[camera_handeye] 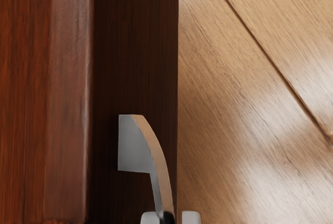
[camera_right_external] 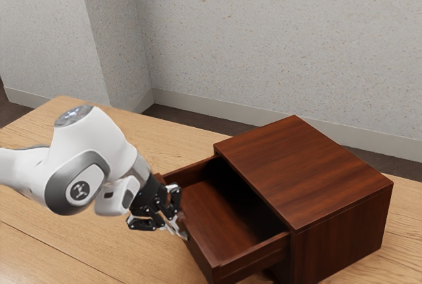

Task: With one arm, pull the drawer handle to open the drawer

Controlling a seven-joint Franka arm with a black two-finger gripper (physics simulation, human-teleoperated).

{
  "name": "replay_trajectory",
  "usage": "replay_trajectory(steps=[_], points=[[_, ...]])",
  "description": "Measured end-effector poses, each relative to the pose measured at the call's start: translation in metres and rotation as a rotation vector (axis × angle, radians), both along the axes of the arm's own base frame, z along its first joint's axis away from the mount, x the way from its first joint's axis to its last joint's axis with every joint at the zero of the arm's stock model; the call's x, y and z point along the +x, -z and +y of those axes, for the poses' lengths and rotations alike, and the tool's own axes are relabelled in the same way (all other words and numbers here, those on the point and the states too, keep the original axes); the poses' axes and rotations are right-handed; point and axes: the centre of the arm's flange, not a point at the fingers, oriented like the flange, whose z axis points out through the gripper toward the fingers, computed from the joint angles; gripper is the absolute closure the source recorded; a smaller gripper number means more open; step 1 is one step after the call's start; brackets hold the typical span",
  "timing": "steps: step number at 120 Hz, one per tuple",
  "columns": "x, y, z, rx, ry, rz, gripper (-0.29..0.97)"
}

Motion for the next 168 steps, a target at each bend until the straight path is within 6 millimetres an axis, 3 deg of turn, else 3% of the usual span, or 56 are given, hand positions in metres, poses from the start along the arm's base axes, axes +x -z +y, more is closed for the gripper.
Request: replay_trajectory(steps=[41, 68, 82, 98, 111, 119, 124, 137, 143, 155, 168], points=[[-0.013, -0.004, 0.010, -0.010, -0.003, -0.010, 0.78], [-0.015, -0.007, 0.010, -0.012, -0.001, -0.013, 0.66], [-0.017, -0.024, 0.016, -0.033, -0.010, -0.038, 0.62], [-0.020, -0.066, 0.033, -0.087, -0.031, -0.065, 0.60], [0.016, -0.152, 0.033, -0.092, -0.012, -0.122, 0.58], [0.039, -0.190, 0.044, -0.056, -0.030, -0.133, 0.55], [0.060, -0.200, 0.058, -0.030, -0.061, -0.112, 0.48], [0.147, -0.195, 0.113, 0.032, -0.191, 0.003, 0.29], [0.176, -0.207, 0.136, 0.084, -0.248, 0.022, 0.23], [0.189, -0.238, 0.183, 0.167, -0.411, 0.055, 0.14], [0.183, -0.261, 0.200, 0.201, -0.556, 0.089, 0.09]])
